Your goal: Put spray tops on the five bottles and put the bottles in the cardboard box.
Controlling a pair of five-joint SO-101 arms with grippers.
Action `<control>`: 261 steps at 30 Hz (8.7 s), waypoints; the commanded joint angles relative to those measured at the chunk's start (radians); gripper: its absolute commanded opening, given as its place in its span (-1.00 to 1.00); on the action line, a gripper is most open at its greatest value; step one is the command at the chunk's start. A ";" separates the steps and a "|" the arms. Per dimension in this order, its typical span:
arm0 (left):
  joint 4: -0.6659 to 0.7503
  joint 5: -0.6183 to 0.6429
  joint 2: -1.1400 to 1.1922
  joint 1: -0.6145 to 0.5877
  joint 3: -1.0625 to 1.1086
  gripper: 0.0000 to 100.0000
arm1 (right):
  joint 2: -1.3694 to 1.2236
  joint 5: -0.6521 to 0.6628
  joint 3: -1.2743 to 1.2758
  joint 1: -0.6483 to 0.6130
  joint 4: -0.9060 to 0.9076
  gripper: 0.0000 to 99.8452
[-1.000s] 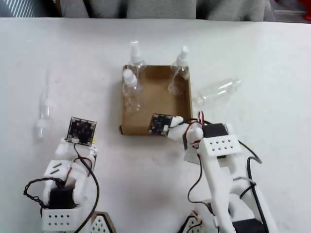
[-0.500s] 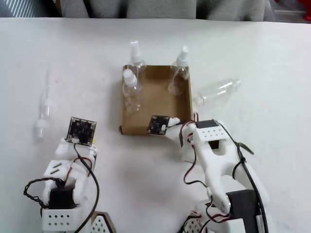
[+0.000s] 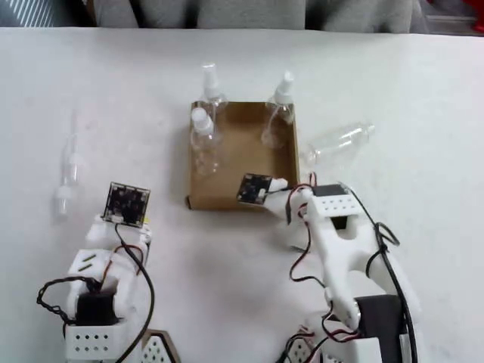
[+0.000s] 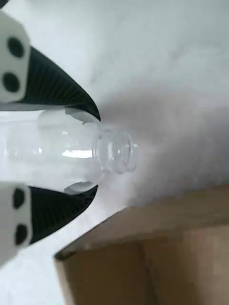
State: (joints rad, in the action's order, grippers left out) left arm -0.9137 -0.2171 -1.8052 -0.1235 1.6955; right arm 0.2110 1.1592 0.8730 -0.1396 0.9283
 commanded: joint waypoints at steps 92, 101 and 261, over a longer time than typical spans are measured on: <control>-0.012 -0.141 2.183 -0.591 -1.582 -0.95 | -0.070 -0.890 -0.104 0.412 -0.148 -0.97; -0.229 -0.157 2.003 -0.630 -1.746 -0.96 | -0.070 -0.890 -0.104 0.412 -0.148 -0.97; -0.204 -0.287 1.716 -0.010 -1.134 -0.67 | -0.071 -0.756 -0.097 0.390 -0.139 -0.97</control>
State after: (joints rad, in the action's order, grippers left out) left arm -1.1331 -0.5700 -0.0882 -0.1665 0.6030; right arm 0.1373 0.3905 0.7764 0.2547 0.7764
